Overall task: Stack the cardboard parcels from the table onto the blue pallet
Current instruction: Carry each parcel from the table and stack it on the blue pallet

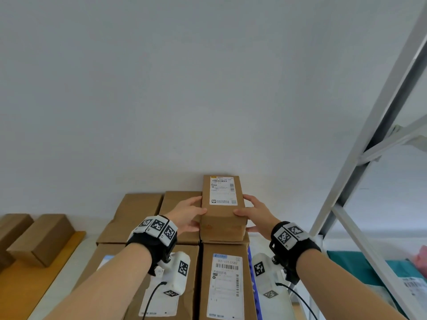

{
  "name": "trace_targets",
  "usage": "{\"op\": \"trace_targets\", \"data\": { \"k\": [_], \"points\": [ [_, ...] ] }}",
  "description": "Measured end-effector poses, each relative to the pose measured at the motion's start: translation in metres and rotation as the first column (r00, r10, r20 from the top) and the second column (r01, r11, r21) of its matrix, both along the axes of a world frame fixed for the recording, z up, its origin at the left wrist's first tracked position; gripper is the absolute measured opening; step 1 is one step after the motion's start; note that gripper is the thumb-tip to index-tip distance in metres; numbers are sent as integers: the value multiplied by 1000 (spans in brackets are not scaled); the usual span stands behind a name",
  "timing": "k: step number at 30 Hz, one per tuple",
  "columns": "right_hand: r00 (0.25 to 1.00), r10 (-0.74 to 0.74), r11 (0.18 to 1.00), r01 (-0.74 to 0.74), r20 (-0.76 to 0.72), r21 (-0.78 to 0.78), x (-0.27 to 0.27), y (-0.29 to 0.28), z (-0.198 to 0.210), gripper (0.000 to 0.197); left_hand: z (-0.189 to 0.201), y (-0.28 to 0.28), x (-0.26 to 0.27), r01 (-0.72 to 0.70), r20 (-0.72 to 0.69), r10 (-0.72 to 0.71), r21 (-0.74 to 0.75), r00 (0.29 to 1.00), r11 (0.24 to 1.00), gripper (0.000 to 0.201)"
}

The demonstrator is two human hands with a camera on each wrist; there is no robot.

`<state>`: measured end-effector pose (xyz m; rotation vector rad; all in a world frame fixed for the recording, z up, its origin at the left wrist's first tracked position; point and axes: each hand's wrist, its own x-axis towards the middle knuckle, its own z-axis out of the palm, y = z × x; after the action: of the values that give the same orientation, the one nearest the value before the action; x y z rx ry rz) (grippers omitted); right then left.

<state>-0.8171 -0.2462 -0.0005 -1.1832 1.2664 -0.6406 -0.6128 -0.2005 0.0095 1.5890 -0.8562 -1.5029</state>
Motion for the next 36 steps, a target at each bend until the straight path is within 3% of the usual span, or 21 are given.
{"op": "trace_targets", "data": {
  "k": [5,13,17,21,25,32,36],
  "points": [
    [999,32,999,-34,-34,-43,0,4,-1,70,2,6,-2,-3,92,4,-7,996,1000,58],
    [977,59,971,-104,-204,-214,1,26,26,67,35,46,7,-28,281,93,-227,955,973,46],
    [930,44,915,-185,-365,-360,12,55,52,63,52,77,18,87,512,82,-296,855,951,42],
    [871,50,855,-290,-488,-430,36,94,74,59,69,118,34,169,613,78,-335,786,927,41],
    [813,101,811,-401,-573,-427,69,146,84,57,74,167,60,289,786,59,-294,615,911,43],
    [701,138,728,-551,-700,-407,134,246,73,56,66,268,119,344,902,-23,-141,431,928,46],
    [652,155,698,-604,-742,-385,171,291,61,57,56,326,147,341,918,-65,-78,390,937,45]
  ]
}}
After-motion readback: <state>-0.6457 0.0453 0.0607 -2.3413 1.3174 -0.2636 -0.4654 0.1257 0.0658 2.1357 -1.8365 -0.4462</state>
